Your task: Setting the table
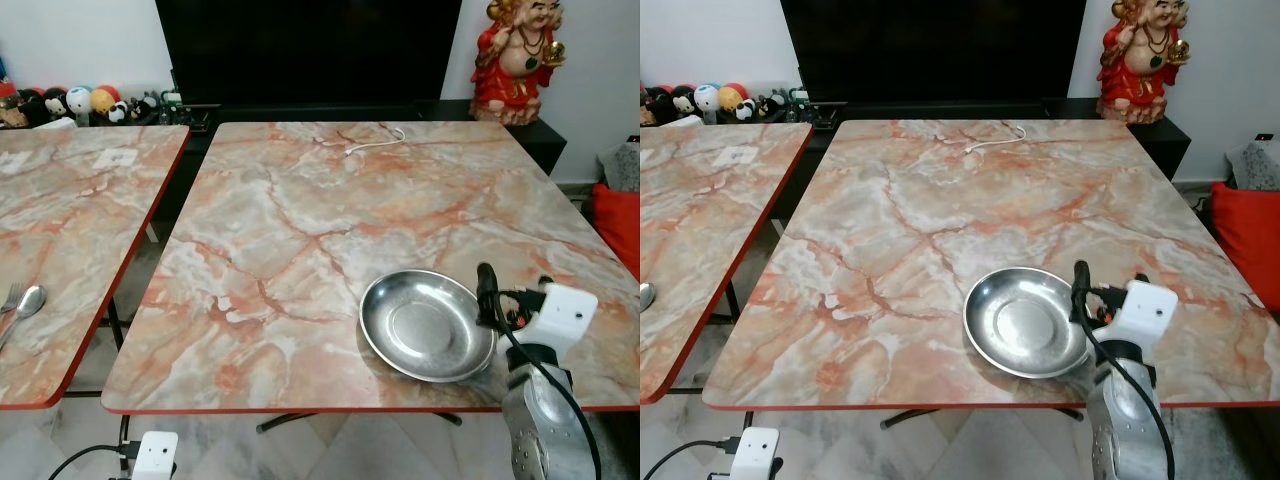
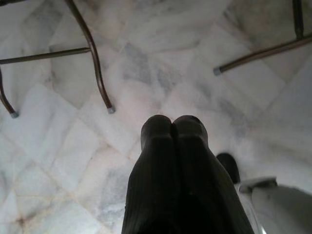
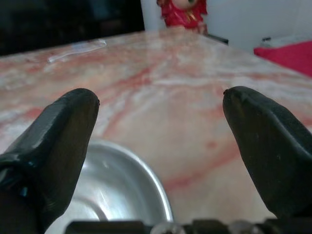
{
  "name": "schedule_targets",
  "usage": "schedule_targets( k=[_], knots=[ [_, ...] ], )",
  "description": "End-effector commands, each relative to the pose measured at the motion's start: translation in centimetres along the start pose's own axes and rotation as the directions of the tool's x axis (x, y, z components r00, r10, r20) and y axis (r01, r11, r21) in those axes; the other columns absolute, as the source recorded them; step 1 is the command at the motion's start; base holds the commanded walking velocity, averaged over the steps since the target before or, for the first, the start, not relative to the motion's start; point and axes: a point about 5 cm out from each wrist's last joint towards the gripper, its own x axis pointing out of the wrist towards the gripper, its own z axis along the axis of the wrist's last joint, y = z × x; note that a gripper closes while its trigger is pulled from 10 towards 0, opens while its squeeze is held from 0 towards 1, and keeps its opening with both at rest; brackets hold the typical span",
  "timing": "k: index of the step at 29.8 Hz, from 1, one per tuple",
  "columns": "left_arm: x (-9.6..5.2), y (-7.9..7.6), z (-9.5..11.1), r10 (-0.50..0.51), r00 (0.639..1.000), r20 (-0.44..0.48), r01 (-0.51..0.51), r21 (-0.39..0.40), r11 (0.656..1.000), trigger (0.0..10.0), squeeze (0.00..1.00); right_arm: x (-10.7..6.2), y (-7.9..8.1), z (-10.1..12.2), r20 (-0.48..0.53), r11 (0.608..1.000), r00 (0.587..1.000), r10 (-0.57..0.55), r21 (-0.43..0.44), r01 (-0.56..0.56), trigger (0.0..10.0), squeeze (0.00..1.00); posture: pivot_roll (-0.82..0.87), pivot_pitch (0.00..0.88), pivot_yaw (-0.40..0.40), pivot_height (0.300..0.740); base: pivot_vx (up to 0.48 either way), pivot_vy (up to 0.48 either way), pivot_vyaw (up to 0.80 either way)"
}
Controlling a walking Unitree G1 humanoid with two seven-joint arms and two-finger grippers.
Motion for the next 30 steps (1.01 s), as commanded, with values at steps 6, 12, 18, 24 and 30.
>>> schedule_targets(
  k=[6, 12, 18, 24, 30],
  knots=[
    [-0.2, 0.2, -0.5, -0.003, 1.0, -0.015, 0.003, -0.006, 1.0, 10.0, 0.0, 0.2, 0.4, 0.3, 0.036, 1.0, 0.999, 0.009, -0.008, -0.009, 10.0, 0.0, -0.08, 0.0, 0.034, 0.74, 0.0, 0.0, 0.8],
    [-0.2, 0.2, -0.6, 0.0, 1.0, -0.021, 0.0, -0.01, 1.0, 10.0, 0.0, 0.9, 0.7, 0.6, 0.045, 1.0, 0.999, 0.024, 0.009, -0.024, 10.0, 0.0, -0.07, 0.0, 0.026, 0.74, 0.0, 0.136, 0.63],
    [-0.1, 0.2, -0.4, 0.009, 1.0, -0.017, -0.009, -0.023, 1.0, 10.0, 0.0, 1.4, 0.9, 0.8, 0.048, 0.999, 0.998, 0.038, 0.016, -0.039, 10.0, 0.0, -0.05, 0.0, 0.02, 0.74, 0.0, 0.329, 0.0],
    [0.0, 0.5, -0.2, 0.027, 1.0, -0.013, -0.028, -0.039, 0.999, 10.0, 0.0, 1.6, 1.0, 0.8, 0.051, 0.999, 0.998, 0.035, 0.019, -0.036, 10.0, 0.0, -0.03, 0.0, 0.011, 0.74, 0.0, 0.48, 0.0],
    [-0.1, 0.6, -0.4, 0.036, 0.999, -0.017, -0.037, -0.049, 0.998, 10.0, 0.0, 1.7, 1.5, 0.8, 0.049, 0.999, 0.998, 0.048, 0.022, -0.049, 10.0, 0.0, -0.02, 0.0, 0.01, 0.74, 0.0, 0.48, 0.0]
  ],
)
